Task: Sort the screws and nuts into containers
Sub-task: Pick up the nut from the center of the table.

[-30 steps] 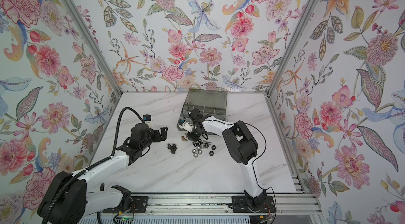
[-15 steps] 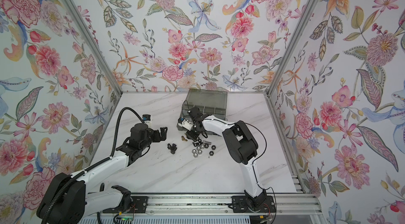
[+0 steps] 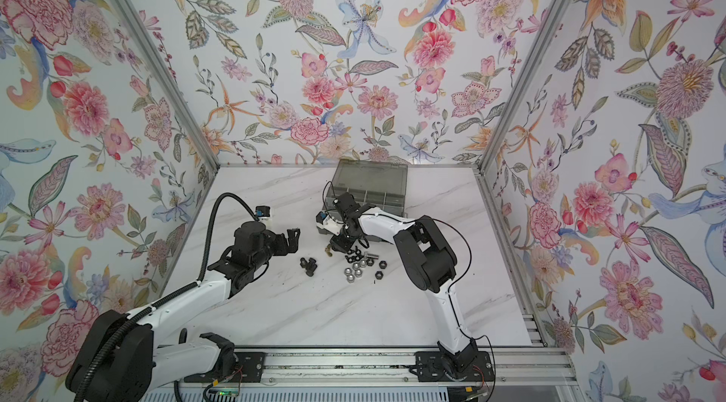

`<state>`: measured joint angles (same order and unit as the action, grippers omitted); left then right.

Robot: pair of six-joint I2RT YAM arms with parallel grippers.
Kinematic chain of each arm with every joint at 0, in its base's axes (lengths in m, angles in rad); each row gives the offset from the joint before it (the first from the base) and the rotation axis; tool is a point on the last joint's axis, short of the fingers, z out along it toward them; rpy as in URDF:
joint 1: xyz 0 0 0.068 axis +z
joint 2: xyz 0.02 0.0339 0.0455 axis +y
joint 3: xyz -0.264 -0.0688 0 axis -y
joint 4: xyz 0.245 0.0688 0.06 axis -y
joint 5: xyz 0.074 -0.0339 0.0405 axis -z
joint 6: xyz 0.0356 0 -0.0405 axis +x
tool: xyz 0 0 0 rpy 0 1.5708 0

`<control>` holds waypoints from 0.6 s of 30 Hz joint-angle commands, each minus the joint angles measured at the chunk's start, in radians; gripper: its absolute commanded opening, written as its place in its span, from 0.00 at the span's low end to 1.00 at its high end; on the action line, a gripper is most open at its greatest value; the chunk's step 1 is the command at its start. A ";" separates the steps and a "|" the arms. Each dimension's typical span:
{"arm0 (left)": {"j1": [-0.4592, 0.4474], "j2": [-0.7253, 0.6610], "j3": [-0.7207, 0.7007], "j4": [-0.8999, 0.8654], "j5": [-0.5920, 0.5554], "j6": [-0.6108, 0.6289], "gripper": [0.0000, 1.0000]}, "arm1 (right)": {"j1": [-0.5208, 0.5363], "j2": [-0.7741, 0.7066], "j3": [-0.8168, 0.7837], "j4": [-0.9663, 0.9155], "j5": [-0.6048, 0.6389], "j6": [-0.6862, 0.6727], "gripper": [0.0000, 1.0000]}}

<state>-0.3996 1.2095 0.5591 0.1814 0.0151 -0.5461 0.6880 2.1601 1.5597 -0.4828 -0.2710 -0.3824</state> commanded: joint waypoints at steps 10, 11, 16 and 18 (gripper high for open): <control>0.005 -0.013 0.013 -0.013 -0.018 0.017 1.00 | 0.018 0.041 -0.006 -0.014 0.027 -0.001 0.26; 0.005 -0.014 0.013 -0.013 -0.018 0.017 0.99 | 0.016 0.041 -0.006 -0.014 0.026 -0.001 0.24; 0.006 -0.017 0.011 -0.013 -0.019 0.016 0.99 | 0.017 0.037 -0.007 -0.014 0.030 0.001 0.13; 0.005 -0.019 0.012 -0.014 -0.020 0.017 0.99 | 0.015 0.029 -0.007 -0.013 0.028 0.001 0.10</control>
<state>-0.3996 1.2095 0.5591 0.1761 0.0151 -0.5461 0.6945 2.1620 1.5597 -0.4683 -0.2504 -0.3824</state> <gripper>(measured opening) 0.995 0.177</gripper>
